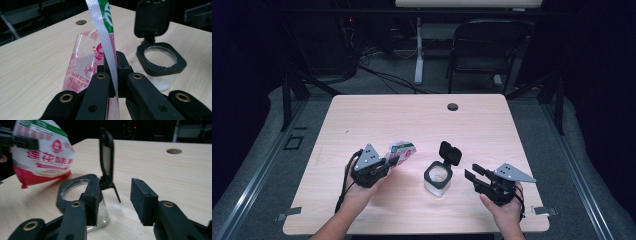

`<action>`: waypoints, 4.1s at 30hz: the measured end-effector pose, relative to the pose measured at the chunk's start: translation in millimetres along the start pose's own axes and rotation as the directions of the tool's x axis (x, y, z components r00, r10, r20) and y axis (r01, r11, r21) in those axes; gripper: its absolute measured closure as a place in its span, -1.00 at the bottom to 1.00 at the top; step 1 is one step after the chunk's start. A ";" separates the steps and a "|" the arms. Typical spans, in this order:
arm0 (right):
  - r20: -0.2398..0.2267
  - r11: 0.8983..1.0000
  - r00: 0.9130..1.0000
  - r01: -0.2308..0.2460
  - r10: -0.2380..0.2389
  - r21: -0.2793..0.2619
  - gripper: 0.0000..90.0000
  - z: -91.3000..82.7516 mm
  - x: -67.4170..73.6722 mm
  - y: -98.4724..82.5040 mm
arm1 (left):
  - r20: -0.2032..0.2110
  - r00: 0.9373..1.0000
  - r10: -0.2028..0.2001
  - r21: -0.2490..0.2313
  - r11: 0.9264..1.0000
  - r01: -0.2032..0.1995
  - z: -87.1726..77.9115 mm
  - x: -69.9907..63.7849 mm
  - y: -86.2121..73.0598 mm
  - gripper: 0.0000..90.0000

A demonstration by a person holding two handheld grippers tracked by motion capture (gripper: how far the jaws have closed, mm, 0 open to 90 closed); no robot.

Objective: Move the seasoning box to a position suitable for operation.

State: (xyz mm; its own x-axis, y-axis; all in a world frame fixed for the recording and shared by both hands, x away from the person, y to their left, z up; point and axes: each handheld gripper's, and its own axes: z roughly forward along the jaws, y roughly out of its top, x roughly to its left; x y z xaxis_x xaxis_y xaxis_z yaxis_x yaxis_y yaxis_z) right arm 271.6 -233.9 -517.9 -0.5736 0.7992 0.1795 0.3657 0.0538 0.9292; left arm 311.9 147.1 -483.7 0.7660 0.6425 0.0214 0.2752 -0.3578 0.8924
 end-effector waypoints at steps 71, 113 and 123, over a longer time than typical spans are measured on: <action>-0.486 0.935 0.852 0.312 -0.196 0.171 0.80 128.7 101.1 33.7 | 0.051 0.999 -0.007 -0.011 1.000 0.007 -40.4 -12.5 -43.6 1.00; -0.416 0.962 0.899 0.221 -0.137 0.160 1.00 112.7 98.7 45.3 | 0.047 0.999 -0.014 -0.024 1.000 0.015 -38.1 -16.1 -43.3 0.68; -0.411 0.967 0.903 0.204 -0.125 0.154 1.00 114.5 95.5 45.3 | 0.043 0.998 -0.042 0.023 0.999 0.041 -28.3 -13.4 -55.5 0.29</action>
State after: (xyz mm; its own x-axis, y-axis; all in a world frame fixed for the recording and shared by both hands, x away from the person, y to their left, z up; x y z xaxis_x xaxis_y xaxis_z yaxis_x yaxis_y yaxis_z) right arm 317.3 -86.5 -495.7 -0.8648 0.4693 0.1786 0.3494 0.3069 0.8853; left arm 269.9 177.5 -520.7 0.7782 0.6270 -0.0358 0.3198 -0.3466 0.8818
